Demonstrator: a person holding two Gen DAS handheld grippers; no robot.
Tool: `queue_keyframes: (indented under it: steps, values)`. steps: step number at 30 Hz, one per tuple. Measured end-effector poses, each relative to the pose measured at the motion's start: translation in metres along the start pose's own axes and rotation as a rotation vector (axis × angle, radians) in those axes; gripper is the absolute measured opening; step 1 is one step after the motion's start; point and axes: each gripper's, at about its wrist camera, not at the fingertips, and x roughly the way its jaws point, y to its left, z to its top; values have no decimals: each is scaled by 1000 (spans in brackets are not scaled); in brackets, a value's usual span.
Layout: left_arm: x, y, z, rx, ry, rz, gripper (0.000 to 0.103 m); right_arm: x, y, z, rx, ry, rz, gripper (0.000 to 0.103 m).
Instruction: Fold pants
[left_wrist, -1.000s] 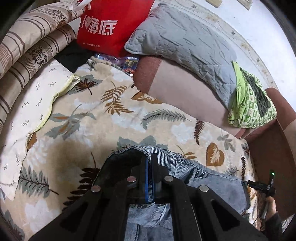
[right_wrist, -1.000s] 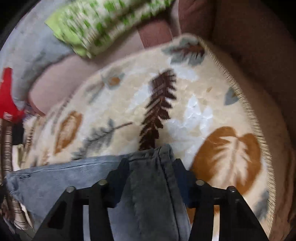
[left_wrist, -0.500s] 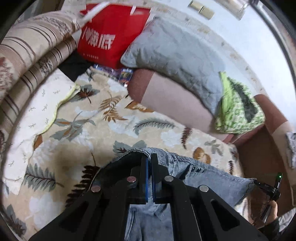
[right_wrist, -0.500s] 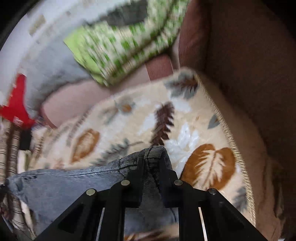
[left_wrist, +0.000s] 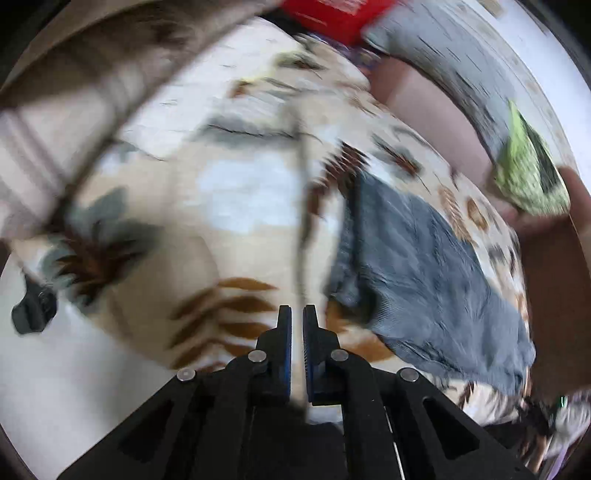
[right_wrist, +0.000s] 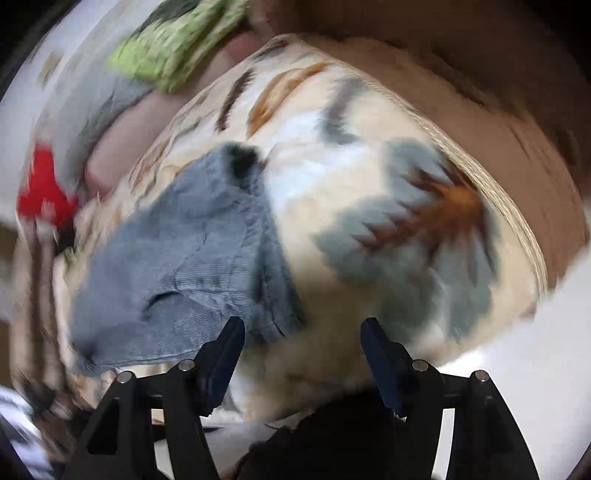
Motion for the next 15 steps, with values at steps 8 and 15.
queue_keyframes:
  steps: [8,15]
  values:
    - [2,-101,-1,138,-101,-80,46,-3,34,29,53,-6,89,80]
    - [77,-127,-31,148,-8,34,46,41,27,11,365,57,265,80]
